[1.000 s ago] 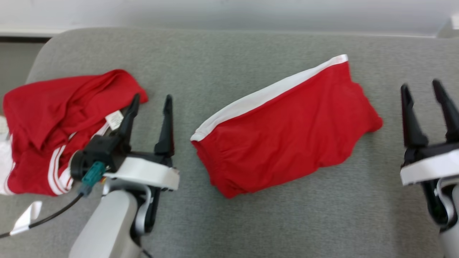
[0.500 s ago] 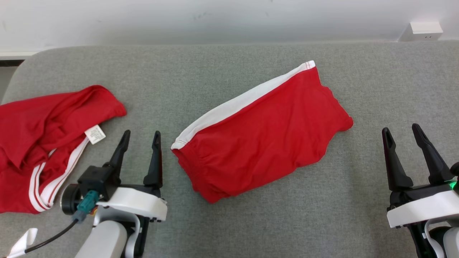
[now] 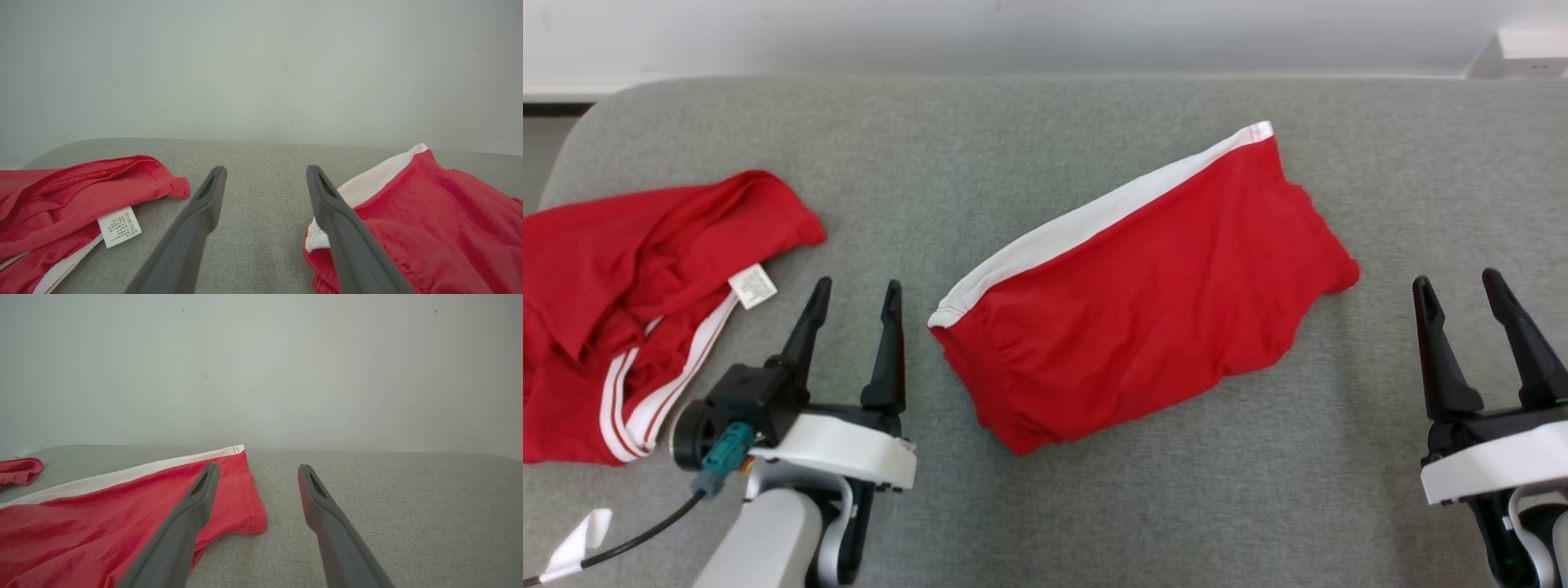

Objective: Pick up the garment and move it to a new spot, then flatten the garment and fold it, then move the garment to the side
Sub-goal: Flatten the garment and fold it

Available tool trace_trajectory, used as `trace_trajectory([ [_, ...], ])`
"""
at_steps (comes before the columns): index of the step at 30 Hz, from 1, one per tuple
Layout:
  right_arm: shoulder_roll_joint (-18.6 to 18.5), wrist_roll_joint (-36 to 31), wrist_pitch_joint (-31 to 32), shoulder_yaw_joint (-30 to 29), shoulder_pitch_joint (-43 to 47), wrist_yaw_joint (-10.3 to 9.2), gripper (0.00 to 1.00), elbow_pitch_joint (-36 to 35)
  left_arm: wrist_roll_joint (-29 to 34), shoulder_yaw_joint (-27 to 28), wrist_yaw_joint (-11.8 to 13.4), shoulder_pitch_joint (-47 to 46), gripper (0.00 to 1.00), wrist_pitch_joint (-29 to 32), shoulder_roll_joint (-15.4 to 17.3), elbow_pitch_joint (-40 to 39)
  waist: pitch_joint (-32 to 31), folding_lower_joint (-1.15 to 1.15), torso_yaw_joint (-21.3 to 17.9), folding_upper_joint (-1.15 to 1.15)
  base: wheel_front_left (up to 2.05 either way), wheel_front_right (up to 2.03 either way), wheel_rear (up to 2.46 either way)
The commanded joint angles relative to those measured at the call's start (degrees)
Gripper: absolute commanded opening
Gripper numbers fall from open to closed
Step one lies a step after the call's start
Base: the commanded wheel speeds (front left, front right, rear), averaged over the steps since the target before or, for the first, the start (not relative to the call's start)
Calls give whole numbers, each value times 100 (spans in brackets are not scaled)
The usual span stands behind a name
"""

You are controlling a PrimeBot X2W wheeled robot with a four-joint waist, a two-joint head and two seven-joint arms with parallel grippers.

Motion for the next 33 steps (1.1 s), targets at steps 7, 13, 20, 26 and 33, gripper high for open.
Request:
trace_trajectory([
  [7,-285,141,89,68,-641,-15,100,444,168,-174,-61,-413,100,-18,-155,-234,617,0,475,0,0,0,0],
  [13,-600,173,184,431,-1225,-15,100,1214,214,-308,-125,-685,100,-43,-364,-231,1004,0,833,0,0,0,0],
  [20,-740,252,607,743,-1526,-18,100,2288,267,-311,-203,-770,100,-46,-531,-87,1043,0,933,0,0,0,0],
  [26,-755,472,1865,1281,-1637,-18,0,2692,341,-198,-231,-649,100,-48,-558,-122,941,0,813,0,0,0,0],
  [33,-804,676,1768,1207,-1701,-17,0,2327,394,-82,-281,-525,100,-49,-604,-125,783,0,729,0,0,0,0],
])
